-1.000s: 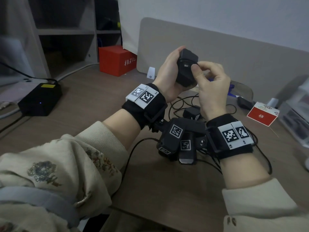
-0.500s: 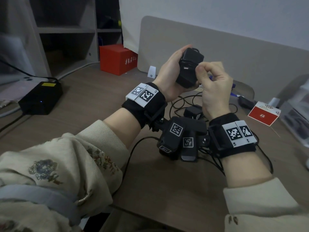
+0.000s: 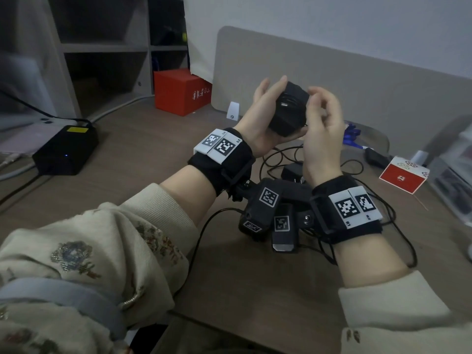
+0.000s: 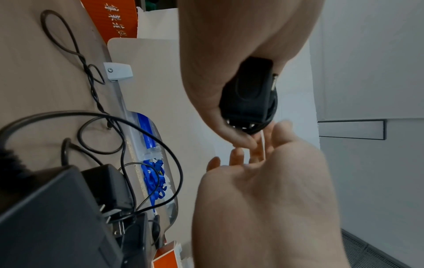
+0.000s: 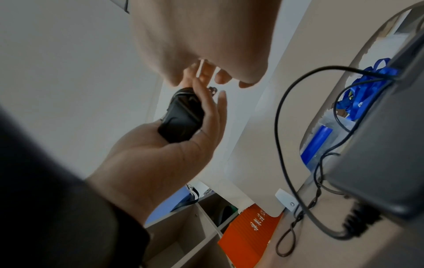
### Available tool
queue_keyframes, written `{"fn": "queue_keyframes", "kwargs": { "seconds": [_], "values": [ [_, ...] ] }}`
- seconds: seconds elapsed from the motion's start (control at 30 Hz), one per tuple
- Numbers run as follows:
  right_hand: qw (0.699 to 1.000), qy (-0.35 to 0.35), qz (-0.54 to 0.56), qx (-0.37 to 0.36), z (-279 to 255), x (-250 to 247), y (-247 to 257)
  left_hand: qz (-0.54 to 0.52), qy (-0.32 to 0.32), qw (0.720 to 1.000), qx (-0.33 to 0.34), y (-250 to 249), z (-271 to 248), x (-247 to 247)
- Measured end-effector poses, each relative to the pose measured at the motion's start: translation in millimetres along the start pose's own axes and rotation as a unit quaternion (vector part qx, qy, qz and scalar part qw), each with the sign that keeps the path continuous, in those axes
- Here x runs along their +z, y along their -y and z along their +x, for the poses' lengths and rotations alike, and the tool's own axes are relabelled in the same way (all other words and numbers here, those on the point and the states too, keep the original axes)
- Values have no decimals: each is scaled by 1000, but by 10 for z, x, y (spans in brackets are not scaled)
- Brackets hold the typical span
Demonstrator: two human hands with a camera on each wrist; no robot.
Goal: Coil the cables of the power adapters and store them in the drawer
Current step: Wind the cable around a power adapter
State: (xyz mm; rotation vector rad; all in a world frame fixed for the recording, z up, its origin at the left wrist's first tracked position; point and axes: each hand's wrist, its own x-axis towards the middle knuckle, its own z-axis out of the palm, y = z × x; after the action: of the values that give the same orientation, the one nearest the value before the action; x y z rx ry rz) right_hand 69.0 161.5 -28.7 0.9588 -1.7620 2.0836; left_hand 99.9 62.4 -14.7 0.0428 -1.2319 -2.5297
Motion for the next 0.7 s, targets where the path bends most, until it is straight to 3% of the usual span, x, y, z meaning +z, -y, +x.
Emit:
{"fn": "queue_keyframes", "kwargs": {
  "seconds": [0.17,0.27,0.4,0.53,0.7],
  "values": [
    [991,-14,-24,129,106,-81,21,11,-26,999,-15,-32,-7,13],
    [980,40,-26,193,154,-95,53,39,-17,999,-11,-31,-47,47],
    [969,130,-17,208,136,-95,109,64,-4,998,10,-33,-110,75],
    [968,155,-18,198,120,-47,176,109,15,994,15,-134,-302,100],
    [957,178,106,200,48,105,407,172,-10,984,49,-364,-638,117]
  ]
}}
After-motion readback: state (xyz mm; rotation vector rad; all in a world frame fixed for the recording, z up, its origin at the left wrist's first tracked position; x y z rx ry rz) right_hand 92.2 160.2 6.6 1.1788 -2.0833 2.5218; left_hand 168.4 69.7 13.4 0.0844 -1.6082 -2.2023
